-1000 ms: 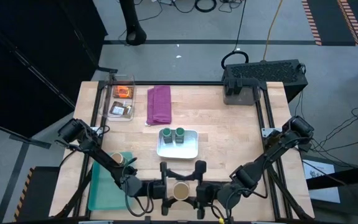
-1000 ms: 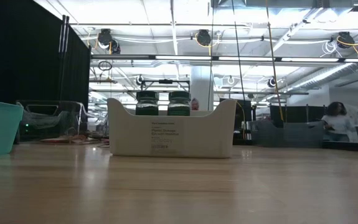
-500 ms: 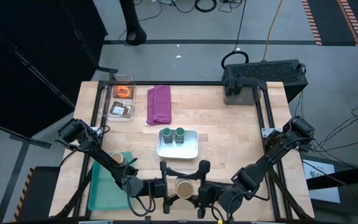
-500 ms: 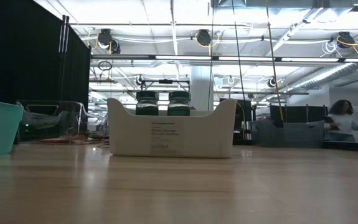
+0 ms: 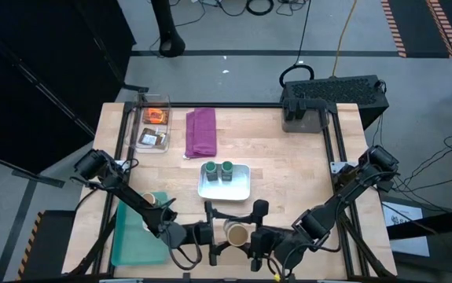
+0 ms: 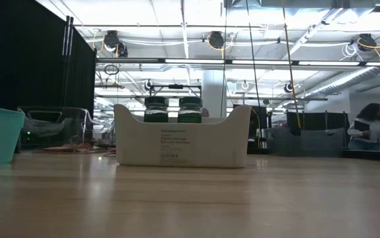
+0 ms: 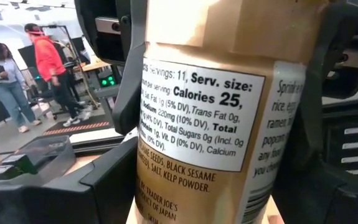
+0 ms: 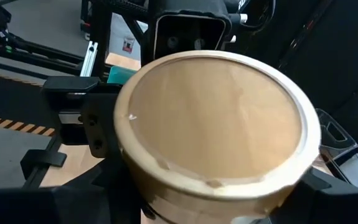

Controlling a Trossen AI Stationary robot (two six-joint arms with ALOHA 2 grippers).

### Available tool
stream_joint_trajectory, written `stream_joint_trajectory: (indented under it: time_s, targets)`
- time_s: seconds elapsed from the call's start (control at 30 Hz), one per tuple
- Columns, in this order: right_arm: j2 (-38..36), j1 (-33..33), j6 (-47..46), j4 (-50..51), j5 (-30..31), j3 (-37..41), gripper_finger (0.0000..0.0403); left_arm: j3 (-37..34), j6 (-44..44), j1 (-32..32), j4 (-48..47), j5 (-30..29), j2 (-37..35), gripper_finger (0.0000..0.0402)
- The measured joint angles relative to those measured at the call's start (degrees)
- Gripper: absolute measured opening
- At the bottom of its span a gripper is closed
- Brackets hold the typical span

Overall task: Sort spices by type
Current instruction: Put the brown seasoning bottle into the blue bin

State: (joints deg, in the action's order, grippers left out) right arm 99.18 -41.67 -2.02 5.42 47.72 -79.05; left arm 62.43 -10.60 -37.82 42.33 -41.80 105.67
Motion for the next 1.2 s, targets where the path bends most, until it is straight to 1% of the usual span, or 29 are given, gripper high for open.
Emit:
stream_joint_trajectory:
  time_s: [0.13, 0.27, 0.43, 0.53, 0.67, 0.8, 0.87, 0.97, 1.07, 1.13, 1.2]
  targets:
    - [-0.07, 0.00, 2.54, -2.46, 0.97, 0.02, 0.0244, 0.00, 2.04, 0.28, 0.47, 0.22, 0.00, 0.0308]
    - [-0.09, 0.13, 3.52, -2.67, 1.14, 0.04, 0.0244, -0.09, 2.94, 0.30, 0.63, 0.10, 0.00, 0.0313]
    - [-0.17, 0.07, 6.59, -2.59, 2.12, 0.04, 0.0244, -0.16, 5.75, 0.32, 0.87, -1.24, 0.00, 0.0347]
    - [-0.80, -0.49, 7.54, -1.81, 3.47, 0.13, 0.0244, -0.26, 5.57, 0.21, 0.61, -1.39, 0.00, 0.0365]
    - [-2.87, -1.30, 6.47, 0.49, 4.54, 0.13, 0.0244, -0.26, 5.15, 0.11, 0.16, -1.33, 0.00, 0.0373]
    - [-5.52, -1.93, 1.82, 6.68, 5.94, 0.13, 0.0244, -0.26, 5.08, 0.04, -1.03, -0.78, 0.04, 0.0375]
    - [-6.91, -2.23, -3.07, 11.69, 6.04, 0.04, 0.0244, -0.28, 4.87, -0.20, -1.24, -0.62, 0.07, 0.0375]
    - [-7.71, -2.77, -13.53, 22.17, 5.49, 0.04, 0.0244, -0.28, 4.59, -0.70, -1.12, -0.65, -0.26, 0.0375]
    - [-7.58, -3.37, -24.18, 31.88, 3.54, 0.04, 0.0244, -0.27, 4.23, -0.93, 0.21, -0.68, -0.83, 0.0375]
    - [-7.15, -3.39, -29.04, 34.75, 0.80, 0.04, 0.0244, 0.40, 4.10, -0.76, 1.47, -0.66, -0.85, 0.0375]
    - [-5.86, -3.04, -31.21, 35.92, -2.62, 0.04, 0.0244, 1.85, 4.09, 0.05, 1.44, 0.05, -0.85, 0.0375]
